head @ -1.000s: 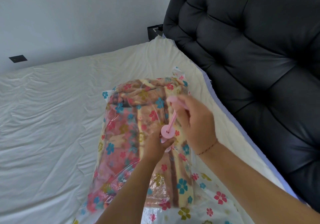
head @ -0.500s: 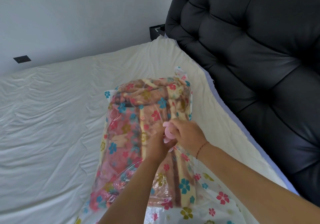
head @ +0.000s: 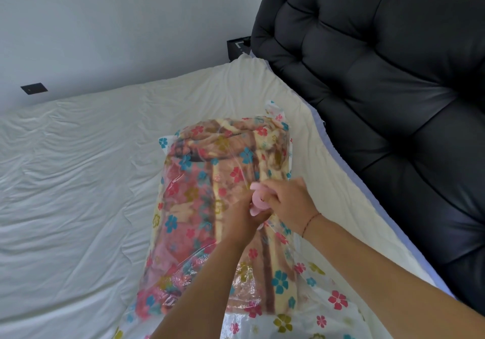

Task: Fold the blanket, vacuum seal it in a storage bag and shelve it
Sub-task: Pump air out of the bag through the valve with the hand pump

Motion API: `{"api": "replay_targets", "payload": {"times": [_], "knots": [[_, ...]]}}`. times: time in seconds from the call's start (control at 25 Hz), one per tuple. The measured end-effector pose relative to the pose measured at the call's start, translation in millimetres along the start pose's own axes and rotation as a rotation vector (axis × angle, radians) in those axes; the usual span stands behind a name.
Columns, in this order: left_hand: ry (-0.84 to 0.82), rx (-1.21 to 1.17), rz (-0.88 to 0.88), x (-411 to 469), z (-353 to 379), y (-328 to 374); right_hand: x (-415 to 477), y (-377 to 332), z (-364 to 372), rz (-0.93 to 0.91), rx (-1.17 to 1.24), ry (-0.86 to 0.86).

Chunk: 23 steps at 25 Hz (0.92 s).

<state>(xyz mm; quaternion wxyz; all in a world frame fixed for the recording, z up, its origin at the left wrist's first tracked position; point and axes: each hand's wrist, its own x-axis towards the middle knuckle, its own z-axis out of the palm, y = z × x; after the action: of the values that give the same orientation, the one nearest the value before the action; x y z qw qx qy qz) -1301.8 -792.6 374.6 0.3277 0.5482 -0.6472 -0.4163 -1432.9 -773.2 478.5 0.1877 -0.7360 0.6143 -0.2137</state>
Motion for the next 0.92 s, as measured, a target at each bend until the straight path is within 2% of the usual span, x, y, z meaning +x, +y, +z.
{"api": "replay_targets", "payload": {"times": [0.12,0.16,0.2,0.32,0.36,0.4,0.48,0.52,0.6,0.68,0.72,0.76,0.88,0.92], "knots": [[-0.01,-0.064,-0.027,4,-5,1,10,-22,-40,-0.23,0.181,0.506],[-0.014,-0.059,-0.038,3,-5,0,12,-23,-43,-0.248,0.168,0.564],[-0.015,-0.051,-0.04,2,-4,-1,10,-19,-35,-0.219,0.13,0.537],[-0.017,0.031,-0.008,-4,0,-1,-7,-5,13,0.014,-0.045,0.002],[-0.011,0.033,-0.003,-4,0,-1,-9,-5,10,-0.006,-0.041,0.005],[-0.002,0.025,-0.011,-3,-2,1,-4,-7,0,-0.046,0.039,0.111],[-0.006,-0.011,-0.024,2,-5,1,4,-22,-34,-0.171,0.237,0.468],[-0.015,-0.023,-0.027,3,-5,0,8,-25,-45,-0.207,0.269,0.551],[-0.014,-0.016,-0.027,1,-3,0,8,-16,-35,-0.197,0.205,0.506],[-0.002,0.009,-0.007,-1,0,-2,0,-3,6,-0.032,0.051,0.123],[0.005,0.021,0.001,-1,1,-2,-3,-2,13,0.026,-0.003,0.016],[0.01,0.016,0.0,0,0,-1,-2,-4,7,0.014,0.019,0.039],[-0.007,-0.029,-0.015,6,-7,1,12,-22,-44,-0.174,0.258,0.459],[-0.017,-0.029,-0.012,8,-7,0,15,-26,-55,-0.239,0.296,0.529]]}}
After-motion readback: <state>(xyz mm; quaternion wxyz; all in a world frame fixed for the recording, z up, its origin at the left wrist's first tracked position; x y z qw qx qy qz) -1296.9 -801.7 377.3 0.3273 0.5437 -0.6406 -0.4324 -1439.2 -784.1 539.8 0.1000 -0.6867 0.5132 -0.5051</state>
